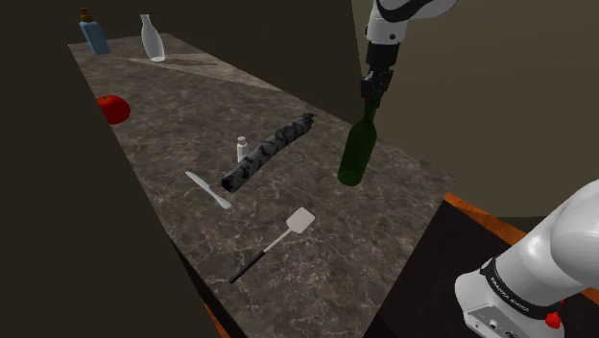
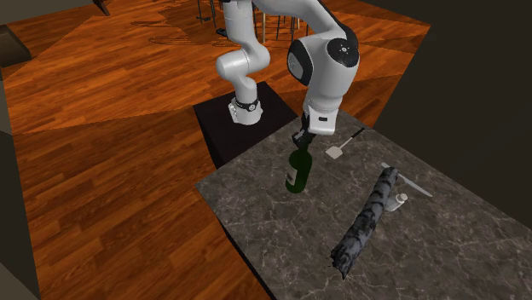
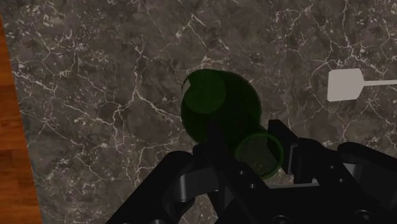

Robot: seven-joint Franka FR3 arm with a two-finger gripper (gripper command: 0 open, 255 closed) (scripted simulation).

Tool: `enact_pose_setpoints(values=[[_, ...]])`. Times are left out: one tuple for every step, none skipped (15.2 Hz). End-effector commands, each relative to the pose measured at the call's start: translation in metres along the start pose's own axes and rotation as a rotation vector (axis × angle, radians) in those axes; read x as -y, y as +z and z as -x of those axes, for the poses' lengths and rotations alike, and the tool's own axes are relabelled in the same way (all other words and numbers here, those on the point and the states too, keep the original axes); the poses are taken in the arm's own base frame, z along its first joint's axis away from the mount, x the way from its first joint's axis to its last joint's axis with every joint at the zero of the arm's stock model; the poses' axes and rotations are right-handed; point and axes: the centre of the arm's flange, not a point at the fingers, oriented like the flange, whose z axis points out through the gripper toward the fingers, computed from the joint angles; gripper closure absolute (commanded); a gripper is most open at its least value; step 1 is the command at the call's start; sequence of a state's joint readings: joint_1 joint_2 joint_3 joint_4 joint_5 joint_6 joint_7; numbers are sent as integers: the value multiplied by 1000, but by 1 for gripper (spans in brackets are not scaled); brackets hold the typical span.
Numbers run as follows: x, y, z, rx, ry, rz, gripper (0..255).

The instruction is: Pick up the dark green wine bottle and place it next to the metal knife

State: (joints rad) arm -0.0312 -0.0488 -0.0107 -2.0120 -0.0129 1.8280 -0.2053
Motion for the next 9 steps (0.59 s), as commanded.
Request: enact_pose_setpoints(values=[[0,0,0,0,0,0,255],[0,0,0,0,0,0,255],[0,0,0,0,0,0,255],[0,0,0,0,0,0,255],[0,0,0,0,0,0,255],[0,0,0,0,0,0,255],[0,0,0,0,0,0,255],[0,-5,1,0,0,0,255],[0,-10,2,0,0,0,255]])
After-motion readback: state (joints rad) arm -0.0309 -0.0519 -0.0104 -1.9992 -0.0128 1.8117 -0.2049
